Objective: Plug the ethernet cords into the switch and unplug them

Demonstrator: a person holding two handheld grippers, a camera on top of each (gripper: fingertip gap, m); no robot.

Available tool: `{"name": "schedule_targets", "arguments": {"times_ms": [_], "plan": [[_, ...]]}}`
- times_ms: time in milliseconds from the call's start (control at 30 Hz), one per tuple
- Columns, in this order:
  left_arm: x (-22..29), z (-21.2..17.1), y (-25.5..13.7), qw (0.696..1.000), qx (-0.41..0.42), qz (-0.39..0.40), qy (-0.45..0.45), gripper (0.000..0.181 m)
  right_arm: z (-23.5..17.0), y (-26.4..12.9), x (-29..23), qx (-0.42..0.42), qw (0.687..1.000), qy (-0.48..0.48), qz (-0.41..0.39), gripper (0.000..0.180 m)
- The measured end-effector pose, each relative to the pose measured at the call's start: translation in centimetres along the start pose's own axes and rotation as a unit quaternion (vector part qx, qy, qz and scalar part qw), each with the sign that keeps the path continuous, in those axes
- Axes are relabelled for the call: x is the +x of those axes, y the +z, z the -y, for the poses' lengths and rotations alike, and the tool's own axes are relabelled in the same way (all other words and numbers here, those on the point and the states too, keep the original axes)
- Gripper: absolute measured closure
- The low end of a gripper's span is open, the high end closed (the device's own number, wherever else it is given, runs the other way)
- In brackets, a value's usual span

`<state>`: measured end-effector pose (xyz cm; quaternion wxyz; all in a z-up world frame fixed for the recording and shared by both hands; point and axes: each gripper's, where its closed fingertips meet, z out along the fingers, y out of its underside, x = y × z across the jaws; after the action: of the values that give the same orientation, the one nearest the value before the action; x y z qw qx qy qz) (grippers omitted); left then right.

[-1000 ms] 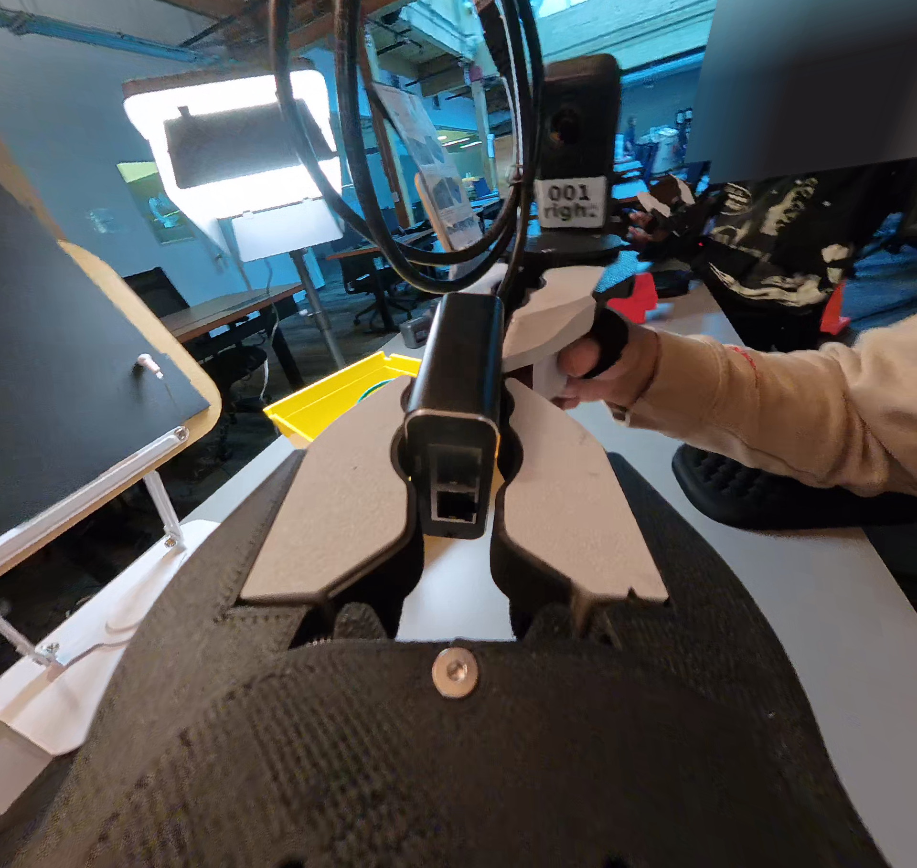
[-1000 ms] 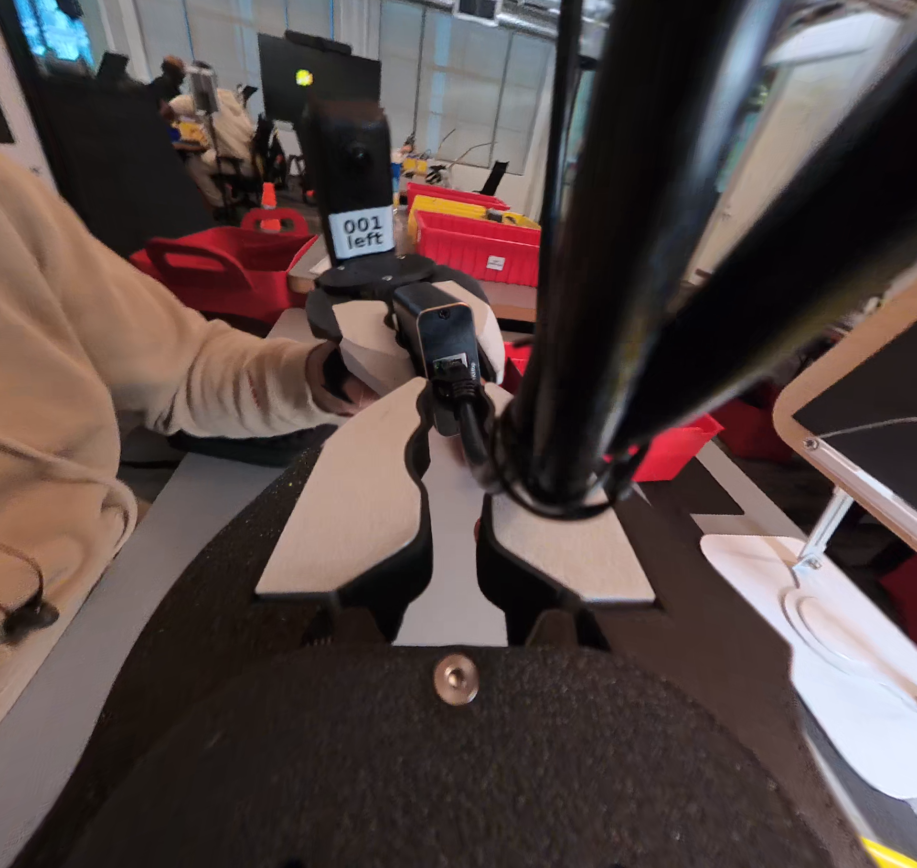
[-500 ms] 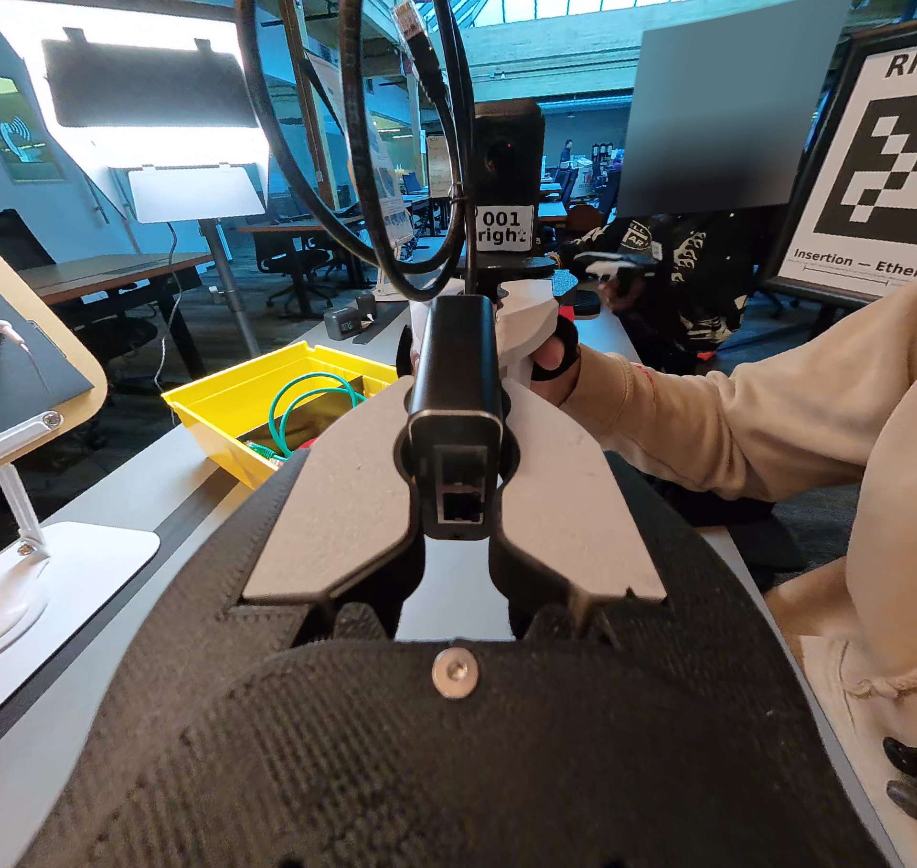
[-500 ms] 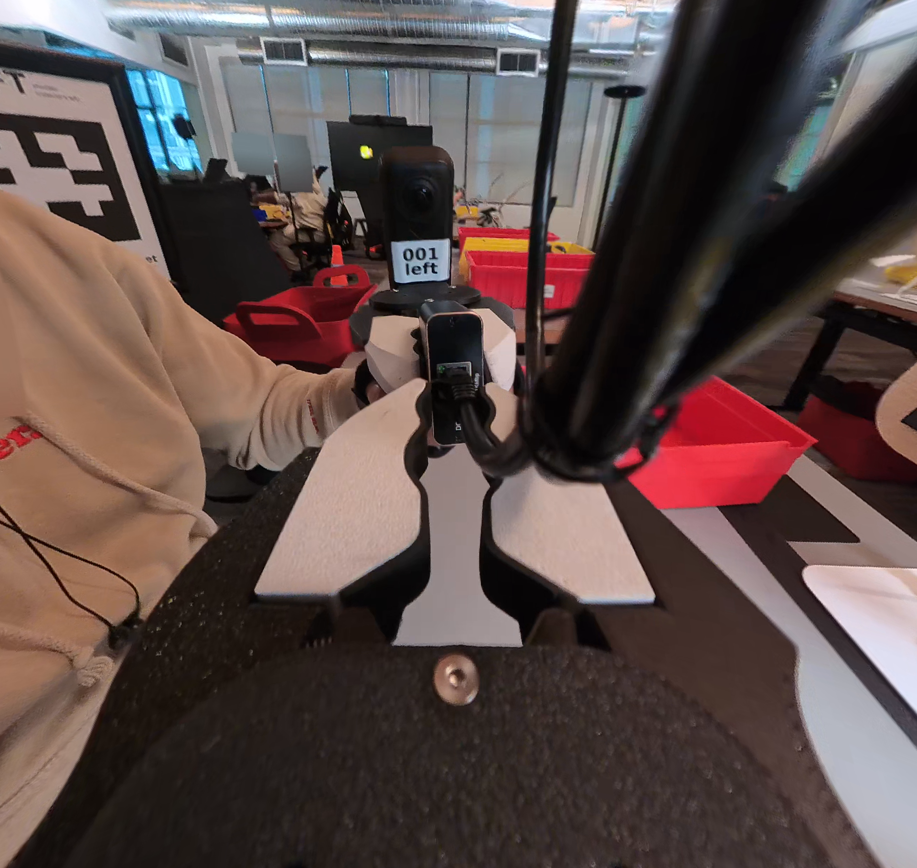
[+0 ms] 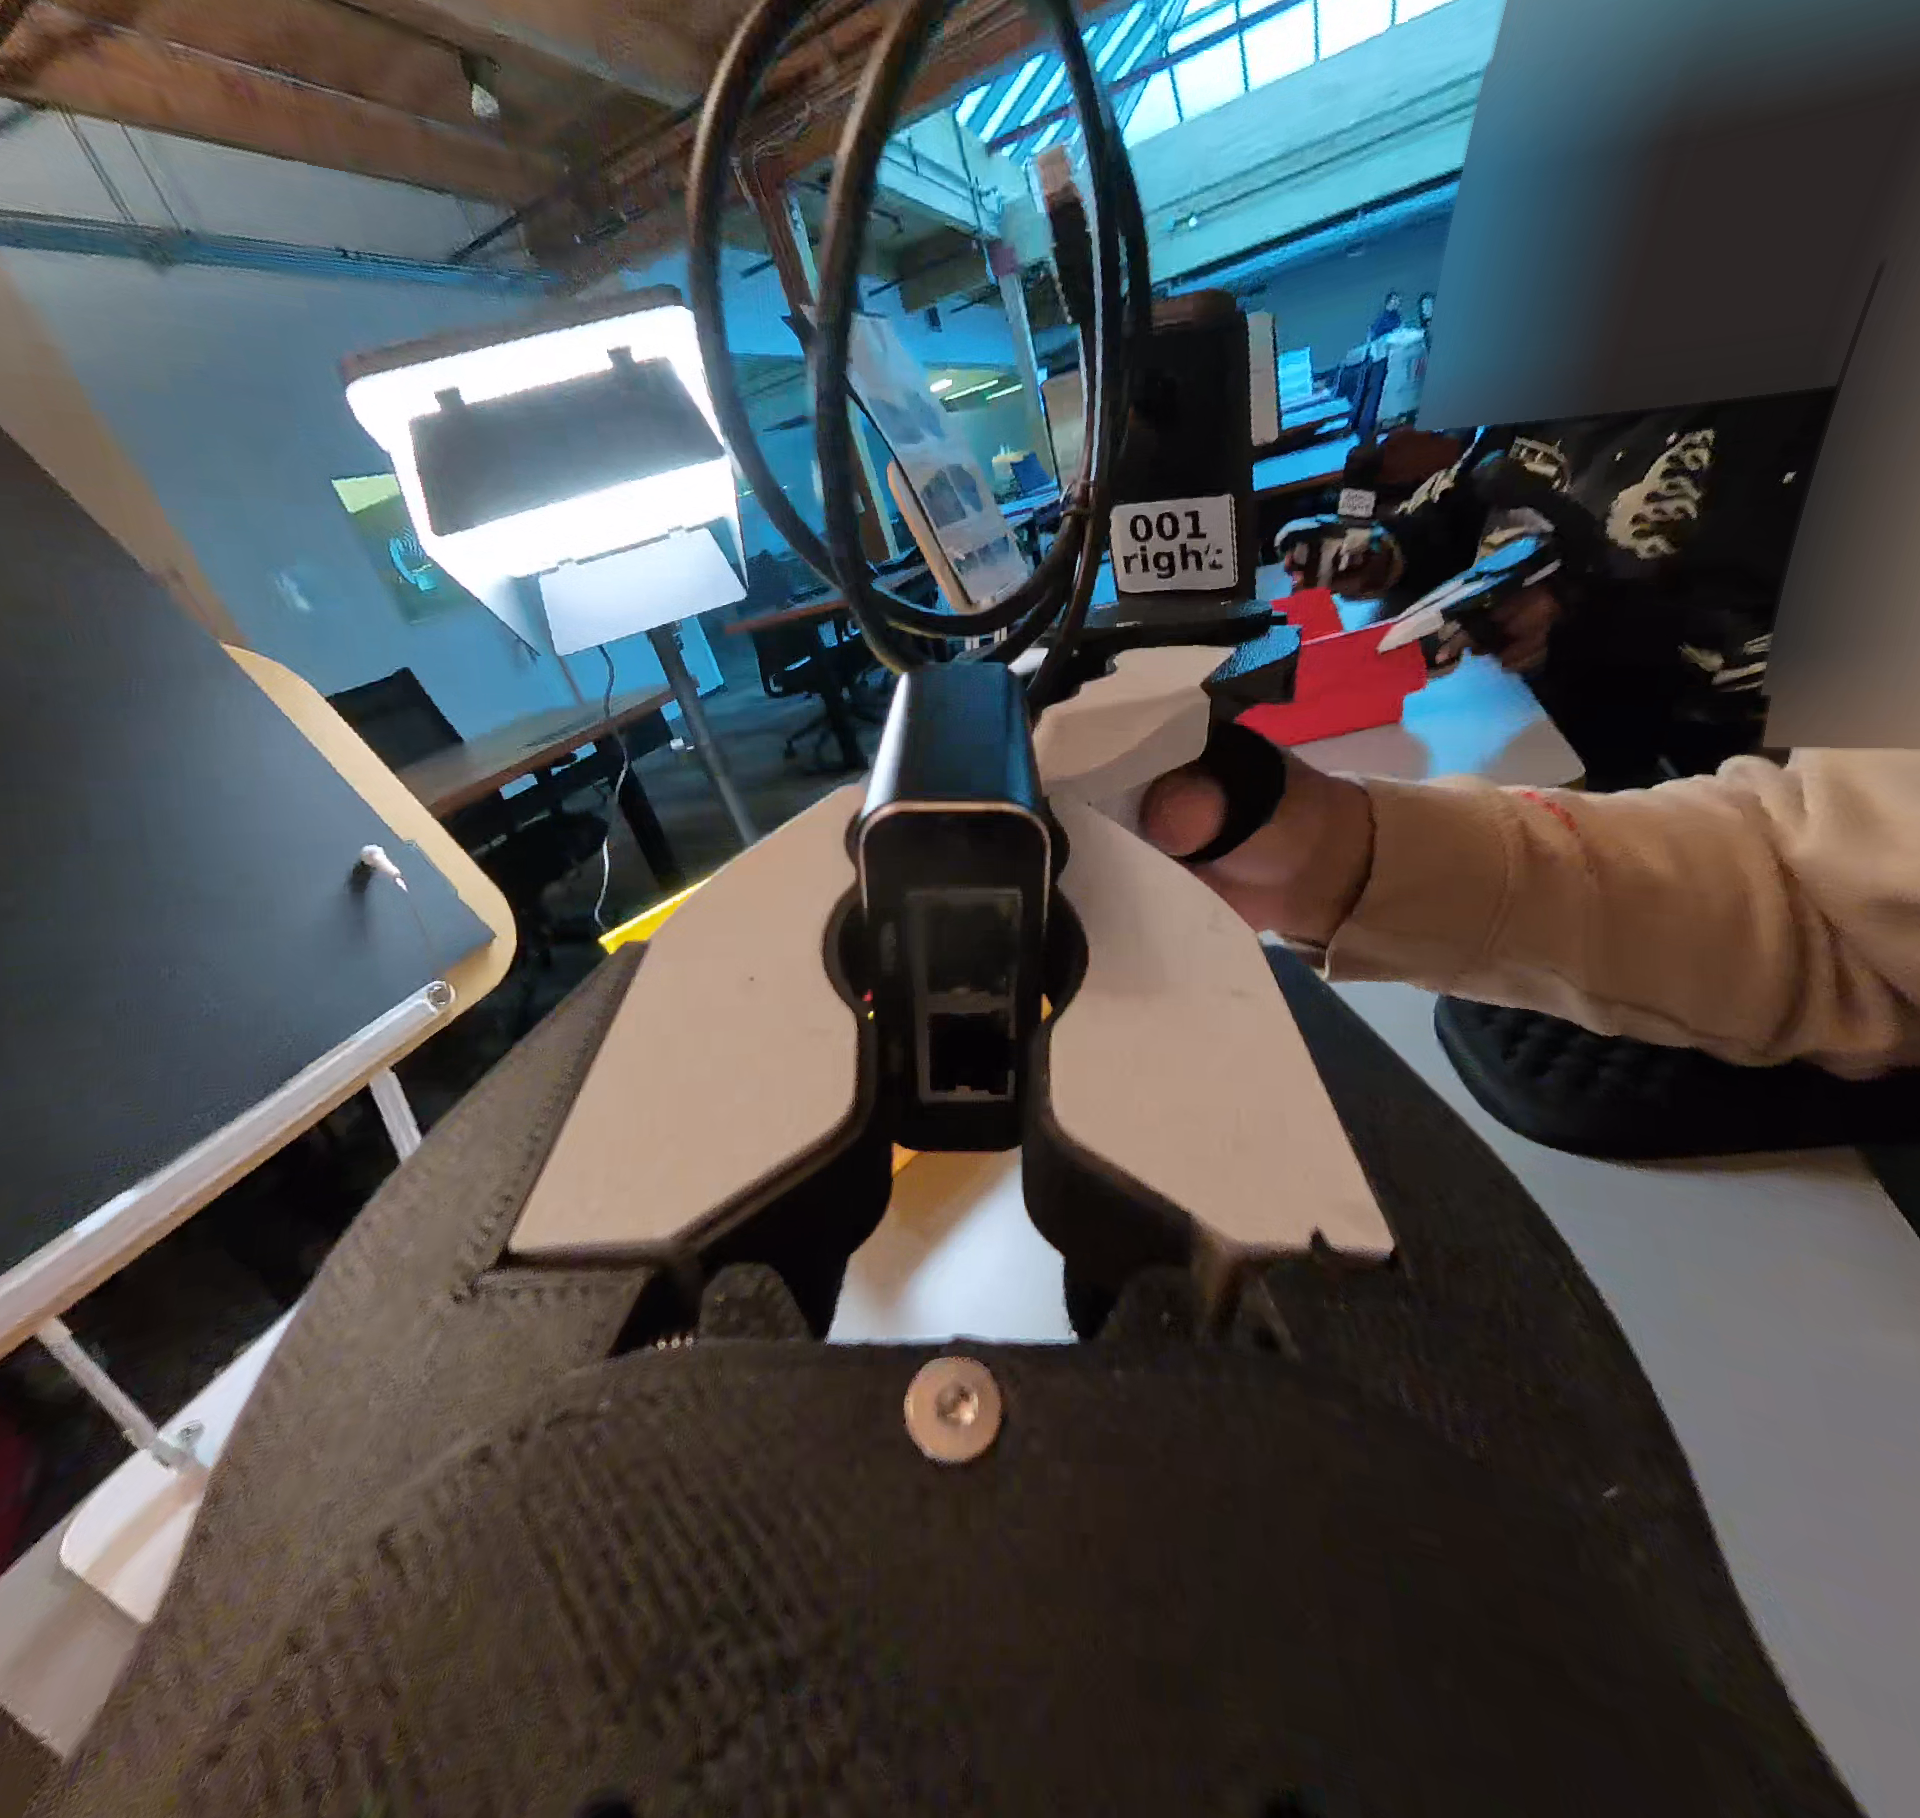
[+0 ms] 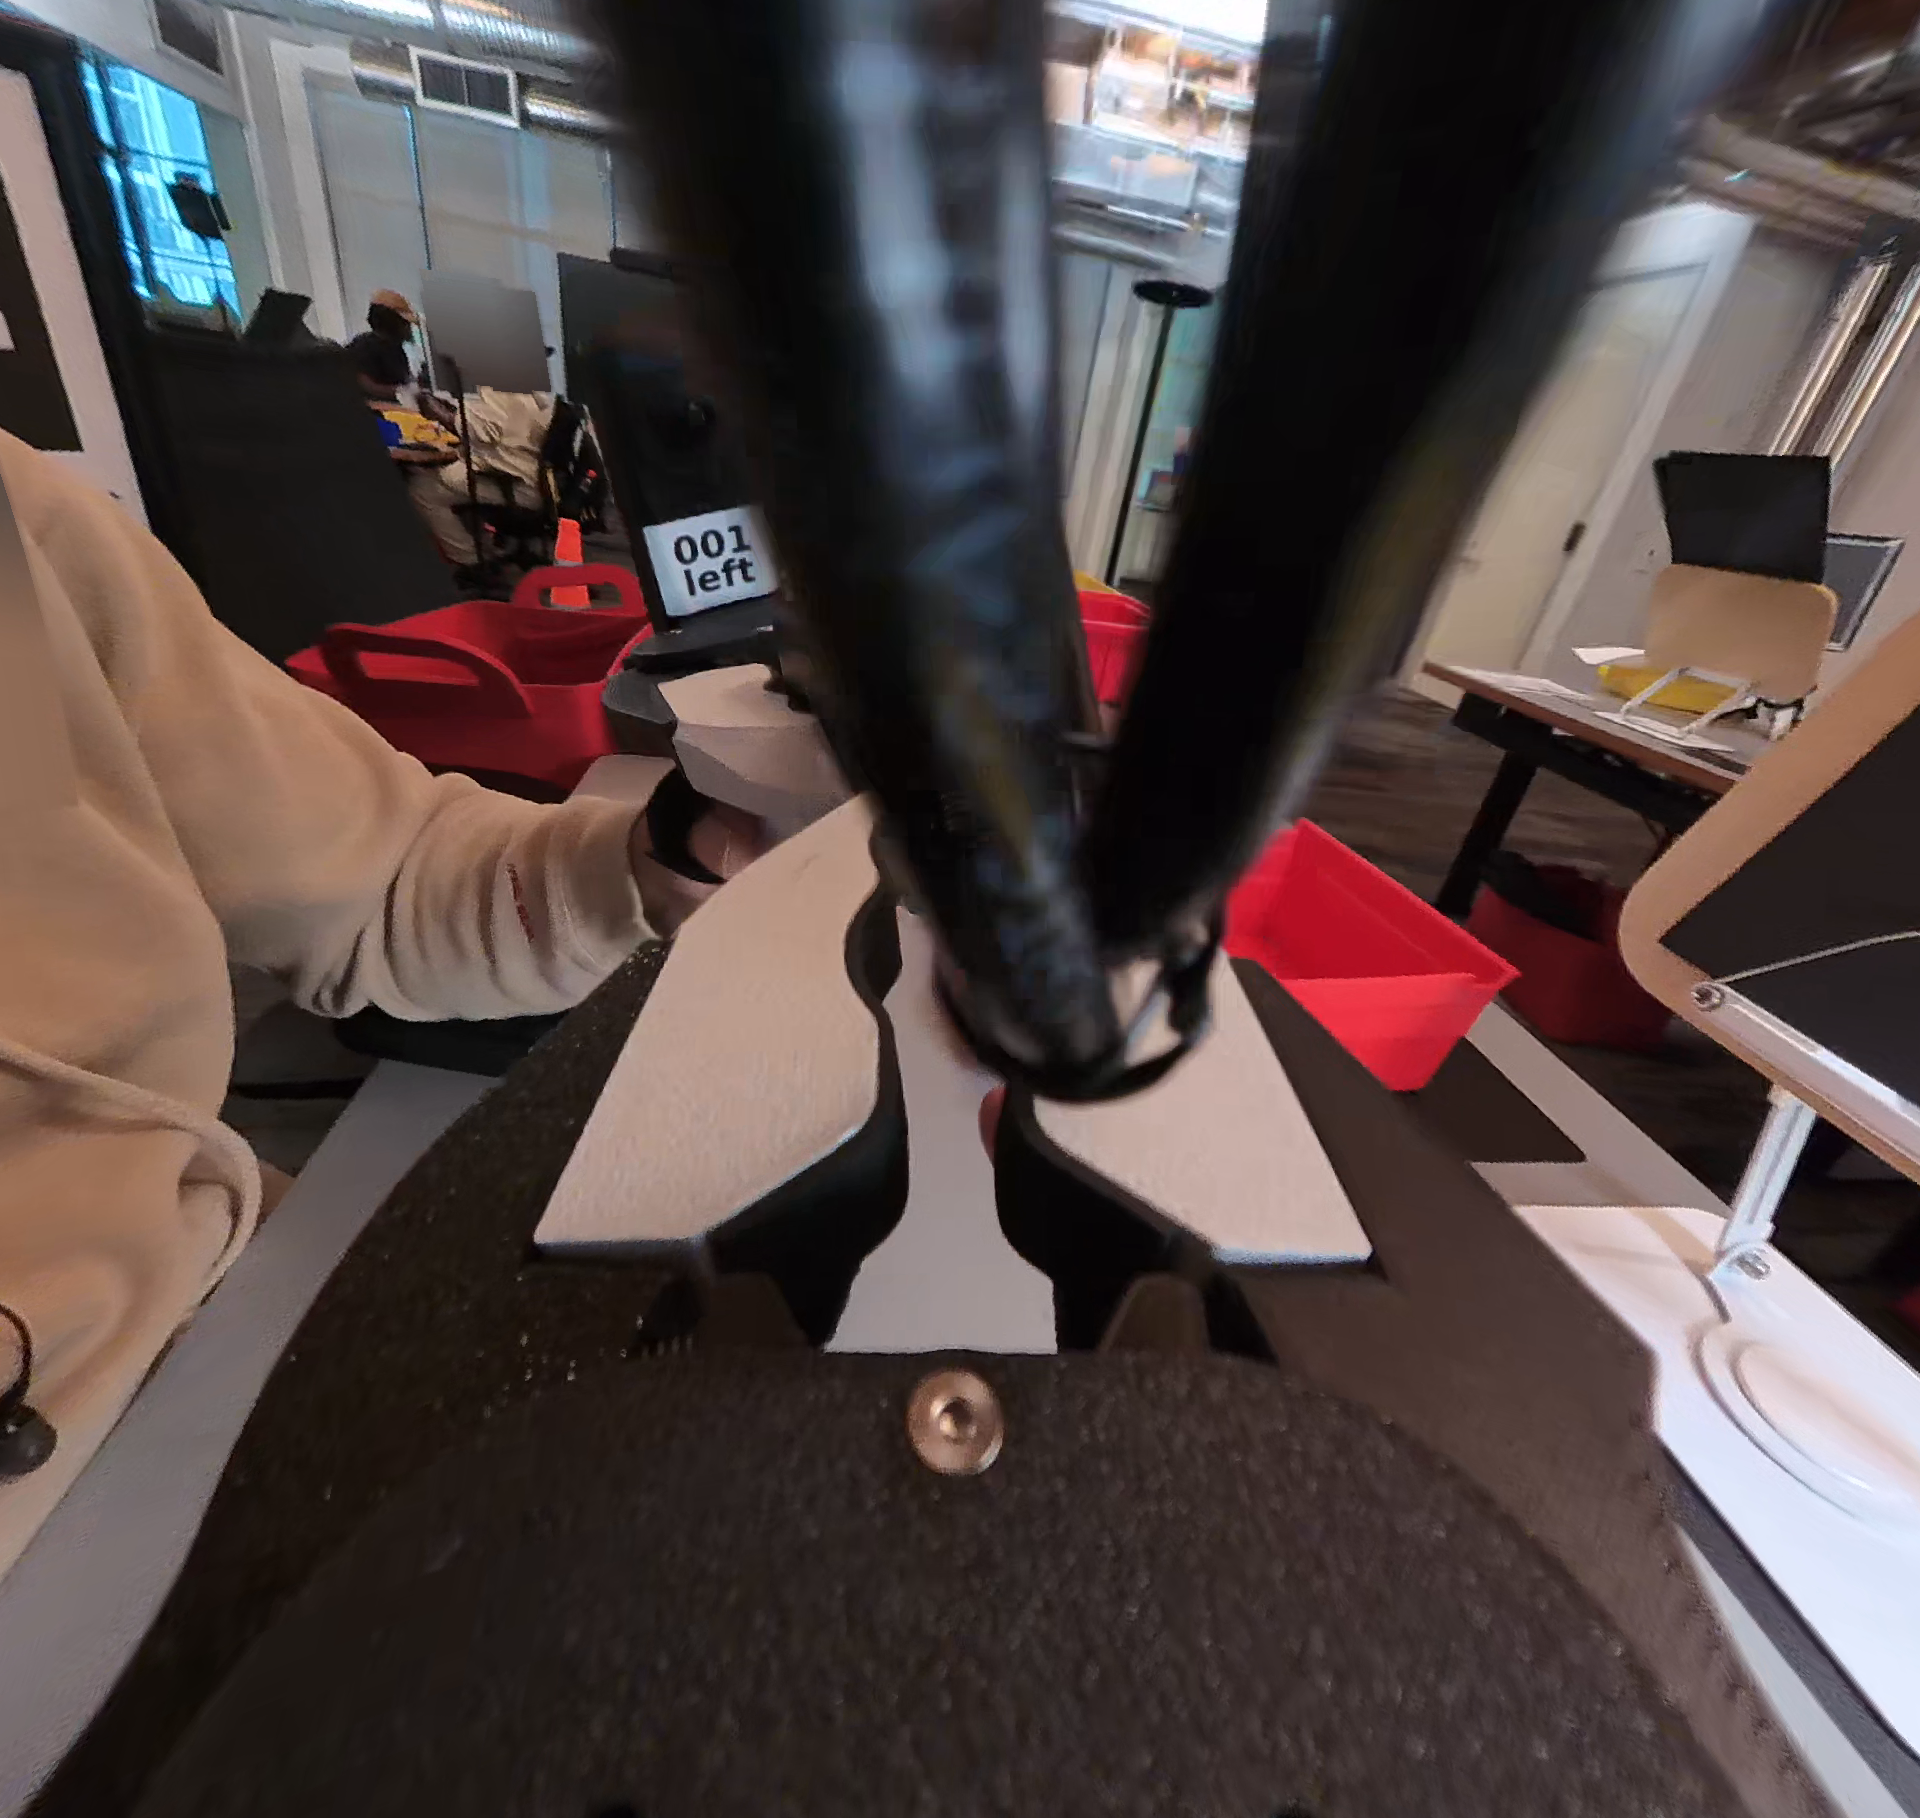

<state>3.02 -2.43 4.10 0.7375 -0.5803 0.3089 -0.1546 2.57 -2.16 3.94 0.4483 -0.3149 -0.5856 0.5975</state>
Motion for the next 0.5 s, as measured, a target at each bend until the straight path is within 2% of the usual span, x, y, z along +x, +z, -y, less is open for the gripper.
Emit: {"name": "schedule_targets", "arguments": {"times_ms": [133,200,233,300,400,500], "plan": [[-0.1,-0.1,-0.1,0.999,-0.011,-0.025,-0.038,0.153,0.3,0.0,0.1,-0.001,1.0,-0.004,-0.007,0.165],[-1.8,1.4,-1.5,0.997,0.042,-0.007,-0.068,0.154,1.9,-2.9,3.4,0.042,0.996,0.018,-0.082,0.167],[-2.9,2.5,-2.8,0.994,0.067,-0.002,-0.09,0.154,3.2,-5.0,4.0,0.062,0.995,0.032,-0.075,0.168],[-4.0,3.6,-4.1,0.993,0.072,-0.002,-0.095,0.154,3.1,-5.4,3.6,0.0,0.996,-0.015,-0.091,0.167],[-4.1,1.9,-3.1,0.994,0.024,-0.005,-0.103,0.153,0.4,-5.6,5.9,-0.085,0.988,0.047,-0.117,0.166],[-3.8,0.7,-2.5,0.991,0.021,-0.022,-0.131,0.154,-5.3,-10.2,9.6,-0.225,0.954,0.094,-0.176,0.166]]}}
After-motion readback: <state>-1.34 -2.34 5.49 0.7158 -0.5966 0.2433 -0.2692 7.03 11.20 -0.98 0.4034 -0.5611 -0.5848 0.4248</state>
